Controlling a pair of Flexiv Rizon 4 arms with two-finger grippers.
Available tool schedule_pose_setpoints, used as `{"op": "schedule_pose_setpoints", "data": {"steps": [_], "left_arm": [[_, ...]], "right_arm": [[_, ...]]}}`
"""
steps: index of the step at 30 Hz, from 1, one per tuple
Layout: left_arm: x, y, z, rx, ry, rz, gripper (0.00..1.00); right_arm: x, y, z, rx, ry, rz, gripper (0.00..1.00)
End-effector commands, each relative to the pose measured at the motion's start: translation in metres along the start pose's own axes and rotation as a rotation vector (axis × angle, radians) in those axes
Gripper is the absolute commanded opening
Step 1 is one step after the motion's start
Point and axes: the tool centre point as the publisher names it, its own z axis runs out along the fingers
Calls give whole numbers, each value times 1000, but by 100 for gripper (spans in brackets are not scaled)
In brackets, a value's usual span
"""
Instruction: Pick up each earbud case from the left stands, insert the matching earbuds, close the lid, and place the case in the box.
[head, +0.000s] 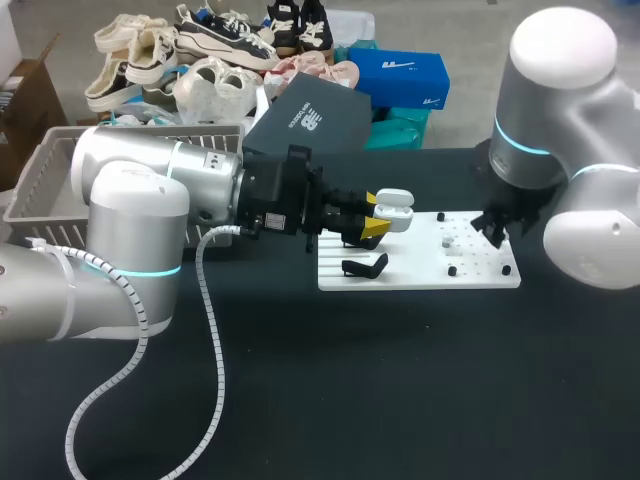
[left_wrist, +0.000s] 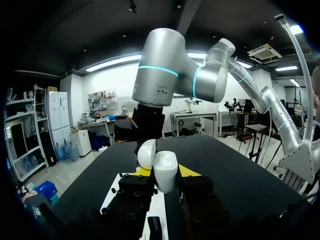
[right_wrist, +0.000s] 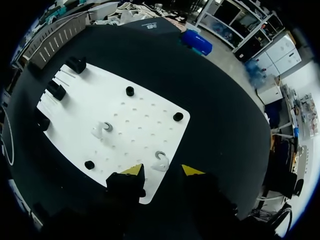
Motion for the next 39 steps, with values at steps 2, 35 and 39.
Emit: {"op": "schedule_pose_setpoints", "data": {"steps": [2,35,39], "left_arm": [[0,1,0,3,1,0,0],[0,1,0,3,1,0,0],[0,1,0,3,1,0,0]], "right_arm": [[1,0,2,-1,7,0,43],[-2,4,9,-5,18,-11,19],[-2,4,9,-4,18,-10,0]]}}
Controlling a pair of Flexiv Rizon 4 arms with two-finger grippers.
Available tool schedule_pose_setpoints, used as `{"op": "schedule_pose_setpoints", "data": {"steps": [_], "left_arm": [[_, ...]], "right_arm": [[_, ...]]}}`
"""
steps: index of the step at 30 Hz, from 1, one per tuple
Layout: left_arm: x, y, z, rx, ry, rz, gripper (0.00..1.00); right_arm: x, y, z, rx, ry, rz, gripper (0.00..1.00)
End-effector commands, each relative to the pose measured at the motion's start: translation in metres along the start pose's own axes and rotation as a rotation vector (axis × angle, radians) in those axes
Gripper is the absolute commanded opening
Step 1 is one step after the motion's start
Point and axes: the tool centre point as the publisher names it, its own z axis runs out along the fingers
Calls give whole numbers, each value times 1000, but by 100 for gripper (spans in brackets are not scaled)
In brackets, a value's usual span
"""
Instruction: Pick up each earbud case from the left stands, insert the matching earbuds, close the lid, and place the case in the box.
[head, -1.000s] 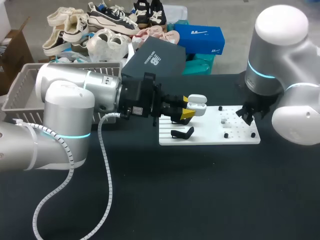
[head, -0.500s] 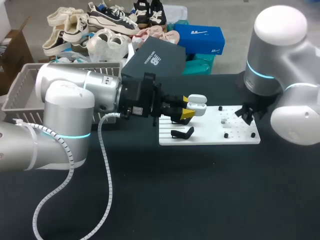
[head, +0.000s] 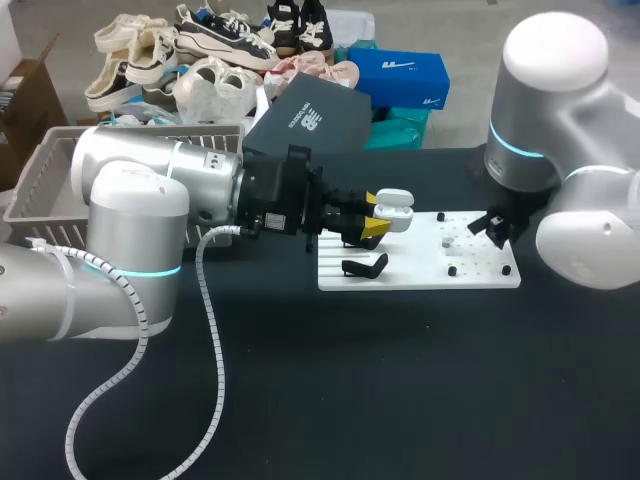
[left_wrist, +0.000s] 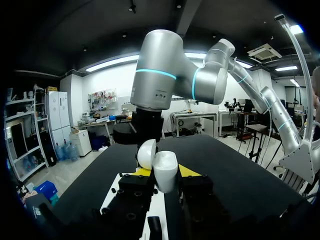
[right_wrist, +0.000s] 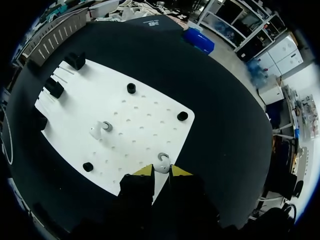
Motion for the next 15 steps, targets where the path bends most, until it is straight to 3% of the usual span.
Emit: {"op": "schedule_pose_setpoints", "data": {"steps": [1,8,15], "left_arm": [[0,1,0,3,1,0,0],[0,1,0,3,1,0,0],[0,1,0,3,1,0,0]], "right_arm": [[-1,0,0,4,2,2,0],[1,0,-11,13,-5,9,0],[7,-1,-44,34,-45,27,0]]}}
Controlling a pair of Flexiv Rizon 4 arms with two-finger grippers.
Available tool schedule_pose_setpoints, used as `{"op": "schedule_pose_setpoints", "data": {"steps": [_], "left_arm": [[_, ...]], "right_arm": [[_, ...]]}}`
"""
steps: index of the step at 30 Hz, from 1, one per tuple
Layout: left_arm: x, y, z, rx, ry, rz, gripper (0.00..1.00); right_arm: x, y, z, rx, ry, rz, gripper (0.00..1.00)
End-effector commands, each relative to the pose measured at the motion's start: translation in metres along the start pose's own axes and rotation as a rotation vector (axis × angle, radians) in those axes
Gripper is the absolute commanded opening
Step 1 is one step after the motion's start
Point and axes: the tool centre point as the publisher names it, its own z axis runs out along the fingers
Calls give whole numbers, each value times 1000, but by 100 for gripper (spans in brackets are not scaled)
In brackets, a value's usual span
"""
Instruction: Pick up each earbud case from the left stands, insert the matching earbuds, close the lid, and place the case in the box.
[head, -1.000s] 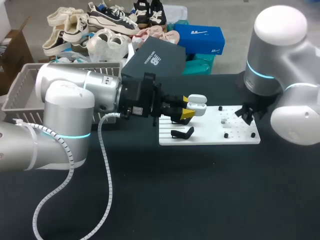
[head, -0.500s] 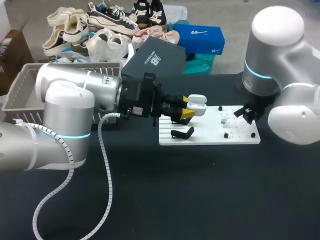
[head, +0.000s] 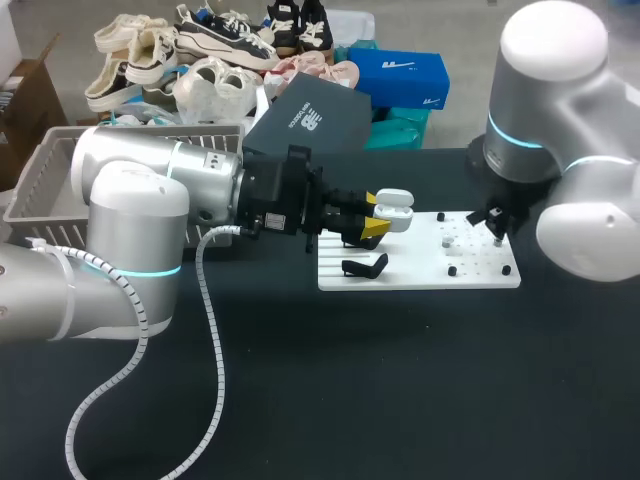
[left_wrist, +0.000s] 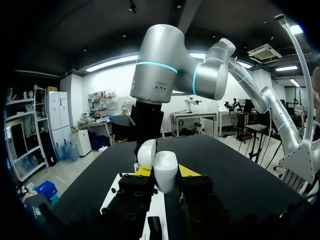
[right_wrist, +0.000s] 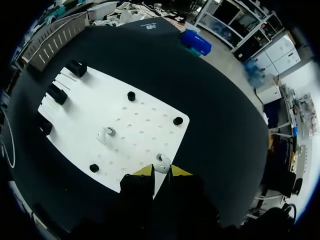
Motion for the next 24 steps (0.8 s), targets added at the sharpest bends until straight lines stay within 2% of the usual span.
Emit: {"op": "schedule_pose_setpoints", "data": {"steps": [1,11,18,24], "left_arm": [[0,1,0,3,1,0,0],[0,1,0,3,1,0,0],[0,1,0,3,1,0,0],[0,1,0,3,1,0,0]], "right_arm": [[14,0,-30,19,-39,11,0],[19,13,-118,55,-185,6,0],[15,49,-171,52,-262,-55,0],[10,79,-191,37,-276,-107,0]]}}
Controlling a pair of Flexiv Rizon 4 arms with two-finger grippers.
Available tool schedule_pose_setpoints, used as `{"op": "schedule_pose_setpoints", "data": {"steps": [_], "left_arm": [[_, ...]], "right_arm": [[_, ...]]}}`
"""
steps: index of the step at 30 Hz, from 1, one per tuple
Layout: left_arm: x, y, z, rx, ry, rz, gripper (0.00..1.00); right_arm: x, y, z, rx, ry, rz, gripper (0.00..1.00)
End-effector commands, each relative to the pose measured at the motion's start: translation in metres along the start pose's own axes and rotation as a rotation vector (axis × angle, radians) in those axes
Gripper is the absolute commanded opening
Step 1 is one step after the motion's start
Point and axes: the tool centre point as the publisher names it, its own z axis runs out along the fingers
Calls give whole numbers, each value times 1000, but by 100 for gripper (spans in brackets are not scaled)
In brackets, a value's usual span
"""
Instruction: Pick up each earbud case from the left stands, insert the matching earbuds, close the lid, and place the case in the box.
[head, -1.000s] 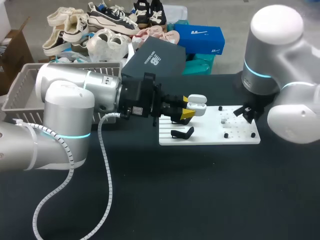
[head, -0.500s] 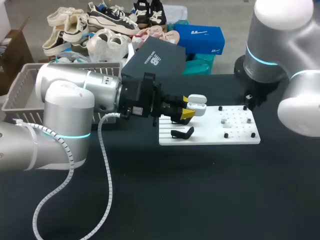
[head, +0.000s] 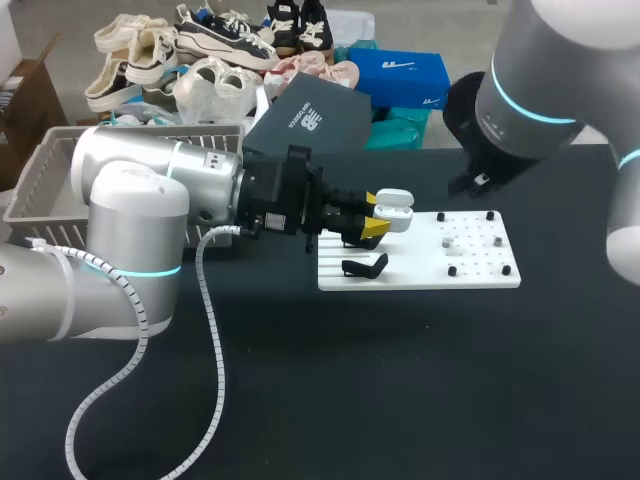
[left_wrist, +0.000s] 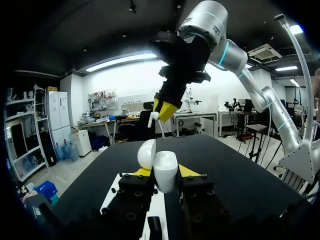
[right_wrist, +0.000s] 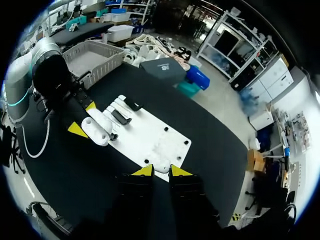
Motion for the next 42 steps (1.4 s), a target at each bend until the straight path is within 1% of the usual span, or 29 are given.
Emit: {"op": "schedule_pose_setpoints", "data": {"steps": [1,2,3,4,5,6,7,10,15,16,33,35,36,38,39,40,42], "left_arm": [[0,1,0,3,1,0,0],[0,1,0,3,1,0,0],[0,1,0,3,1,0,0],[0,1,0,3,1,0,0],[0,1,0,3,1,0,0],[0,1,0,3,1,0,0],[0,1,0,3,1,0,0],[0,1,0,3,1,0,0],[0,1,0,3,1,0,0],[0,1,0,3,1,0,0],[0,1,0,3,1,0,0],[0,1,0,3,1,0,0],[0,1,0,3,1,0,0],[0,1,0,3,1,0,0],[0,1,0,3,1,0,0],[0,1,0,3,1,0,0],[0,1,0,3,1,0,0]], "right_arm": [[0,19,-26,0,-25,-14,0],[0,19,-26,0,-25,-14,0],[-5,30,-31,-4,-22,-31,0],[-8,36,-34,-14,-15,-35,0],[-10,41,-35,-15,-12,-35,0],[-10,41,-35,-15,-12,-35,0],[-16,50,-36,-20,1,-33,0],[-22,63,-36,-32,38,-22,0],[-27,78,-36,-63,86,-11,0],[-27,80,-37,-69,95,-8,0],[-27,80,-37,-69,95,-8,0],[-25,82,-32,-50,127,56,0],[-24,82,-32,-47,127,84,0],[-21,84,-30,-55,154,185,0],[-18,83,-30,-58,161,214,0],[-16,83,-30,-54,168,241,0],[-10,85,-28,-48,189,245,0]]}}
